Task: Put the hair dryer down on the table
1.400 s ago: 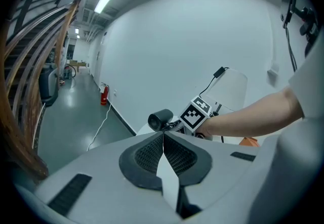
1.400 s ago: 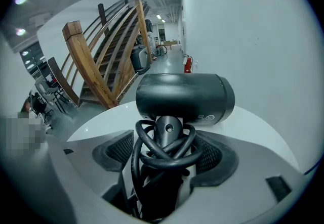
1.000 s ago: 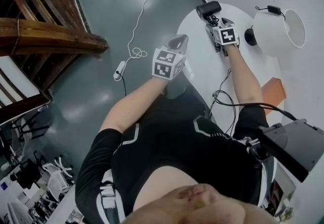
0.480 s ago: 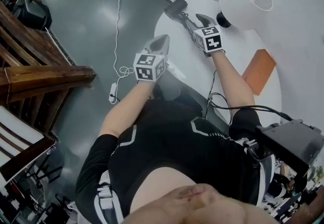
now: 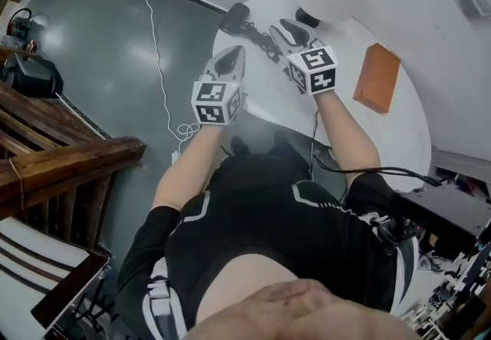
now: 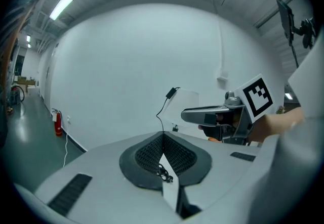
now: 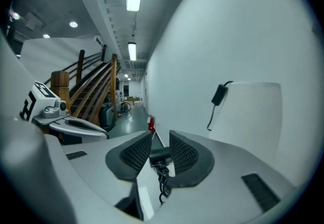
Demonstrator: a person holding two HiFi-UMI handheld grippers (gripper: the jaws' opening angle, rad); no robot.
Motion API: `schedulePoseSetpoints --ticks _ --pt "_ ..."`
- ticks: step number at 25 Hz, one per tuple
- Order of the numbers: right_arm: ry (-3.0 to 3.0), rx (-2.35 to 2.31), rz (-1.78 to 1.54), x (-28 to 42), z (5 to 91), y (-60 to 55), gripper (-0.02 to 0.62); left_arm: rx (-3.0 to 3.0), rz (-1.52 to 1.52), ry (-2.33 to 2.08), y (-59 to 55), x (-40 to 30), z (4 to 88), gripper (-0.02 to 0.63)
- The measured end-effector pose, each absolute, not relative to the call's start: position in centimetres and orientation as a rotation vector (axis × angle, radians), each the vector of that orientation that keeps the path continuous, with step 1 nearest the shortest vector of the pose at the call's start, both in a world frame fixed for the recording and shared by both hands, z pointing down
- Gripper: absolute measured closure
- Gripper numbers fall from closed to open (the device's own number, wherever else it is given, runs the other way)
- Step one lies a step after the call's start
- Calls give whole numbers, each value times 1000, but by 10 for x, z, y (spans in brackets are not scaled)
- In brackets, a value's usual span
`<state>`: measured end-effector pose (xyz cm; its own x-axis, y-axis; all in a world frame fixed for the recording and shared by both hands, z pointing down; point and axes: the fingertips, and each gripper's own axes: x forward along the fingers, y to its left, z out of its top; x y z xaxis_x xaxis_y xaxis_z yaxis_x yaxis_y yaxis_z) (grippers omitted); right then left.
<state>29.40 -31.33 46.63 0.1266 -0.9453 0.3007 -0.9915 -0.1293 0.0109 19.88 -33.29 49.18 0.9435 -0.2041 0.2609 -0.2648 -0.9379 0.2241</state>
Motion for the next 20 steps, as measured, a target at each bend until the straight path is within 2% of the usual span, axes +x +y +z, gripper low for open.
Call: schedulePoseSetpoints --ticks 9,20 --pt "-1684 2424 276 314 439 -225 485 2971 289 -157 -294 232 456 575" --pt "-1355 2754 184 355 395 -108 538 3017 199 155 -216 277 420 575"
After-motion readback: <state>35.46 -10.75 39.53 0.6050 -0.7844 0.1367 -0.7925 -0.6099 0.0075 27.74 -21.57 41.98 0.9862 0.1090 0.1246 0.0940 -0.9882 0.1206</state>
